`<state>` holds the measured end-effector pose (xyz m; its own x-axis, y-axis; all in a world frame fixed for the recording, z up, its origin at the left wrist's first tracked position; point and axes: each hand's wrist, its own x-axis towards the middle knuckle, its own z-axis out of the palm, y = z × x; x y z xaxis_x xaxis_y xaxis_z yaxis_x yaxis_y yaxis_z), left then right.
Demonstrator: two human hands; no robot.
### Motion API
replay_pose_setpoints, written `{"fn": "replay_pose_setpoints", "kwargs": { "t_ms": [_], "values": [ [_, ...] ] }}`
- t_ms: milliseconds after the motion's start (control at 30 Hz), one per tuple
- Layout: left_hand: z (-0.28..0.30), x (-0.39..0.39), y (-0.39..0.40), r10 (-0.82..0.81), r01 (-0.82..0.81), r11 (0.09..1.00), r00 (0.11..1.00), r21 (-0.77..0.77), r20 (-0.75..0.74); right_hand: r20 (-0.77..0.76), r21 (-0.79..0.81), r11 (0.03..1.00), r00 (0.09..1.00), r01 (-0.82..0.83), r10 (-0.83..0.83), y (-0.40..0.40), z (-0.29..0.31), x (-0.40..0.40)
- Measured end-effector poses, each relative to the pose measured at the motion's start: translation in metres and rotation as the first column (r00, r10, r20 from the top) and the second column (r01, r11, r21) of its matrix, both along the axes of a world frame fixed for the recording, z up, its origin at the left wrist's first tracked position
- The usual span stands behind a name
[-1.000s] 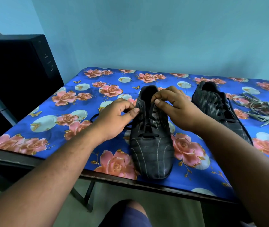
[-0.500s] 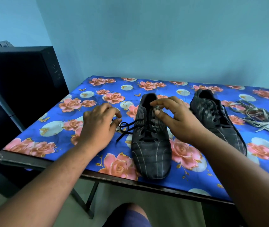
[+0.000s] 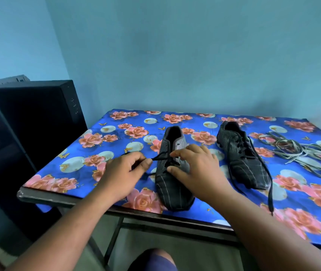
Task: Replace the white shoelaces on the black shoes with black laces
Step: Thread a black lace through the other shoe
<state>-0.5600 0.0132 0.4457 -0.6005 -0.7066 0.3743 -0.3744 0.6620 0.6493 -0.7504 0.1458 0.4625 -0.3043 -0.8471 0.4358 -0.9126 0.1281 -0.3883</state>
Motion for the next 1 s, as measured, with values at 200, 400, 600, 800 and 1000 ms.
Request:
{"fn": "replay_pose_setpoints", "kwargs": {
  "t_ms": [200,400,600,800,1000],
  "values": [
    [0.037,0.026,0.043,-0.047,0.048,0.983,0.999,-0.179,0.011,-0.235,0.034,0.992,0.965,0.125,-0.113,-0.007,0.004,0.026],
    [0.056,0.047,0.067,-0.059,0.057,0.923,0.998,-0.380,0.007,-0.419,-0.142,0.973,0.880,0.180,-0.224,-0.022,0.002,0.034],
    [0.063,0.055,0.071,-0.215,0.195,0.899,0.977,-0.391,-0.007,-0.360,-0.368,0.926,0.906,0.082,-0.224,-0.016,0.005,0.034],
    [0.050,0.024,0.049,-0.111,0.099,0.986,0.990,-0.133,-0.084,-0.124,-0.434,0.901,0.991,-0.016,-0.042,0.002,0.020,0.037],
    [0.043,-0.017,0.040,-0.250,0.247,0.964,0.968,-0.094,-0.020,0.145,-0.418,0.906,0.979,-0.070,0.142,0.012,0.023,0.037]
  ]
}}
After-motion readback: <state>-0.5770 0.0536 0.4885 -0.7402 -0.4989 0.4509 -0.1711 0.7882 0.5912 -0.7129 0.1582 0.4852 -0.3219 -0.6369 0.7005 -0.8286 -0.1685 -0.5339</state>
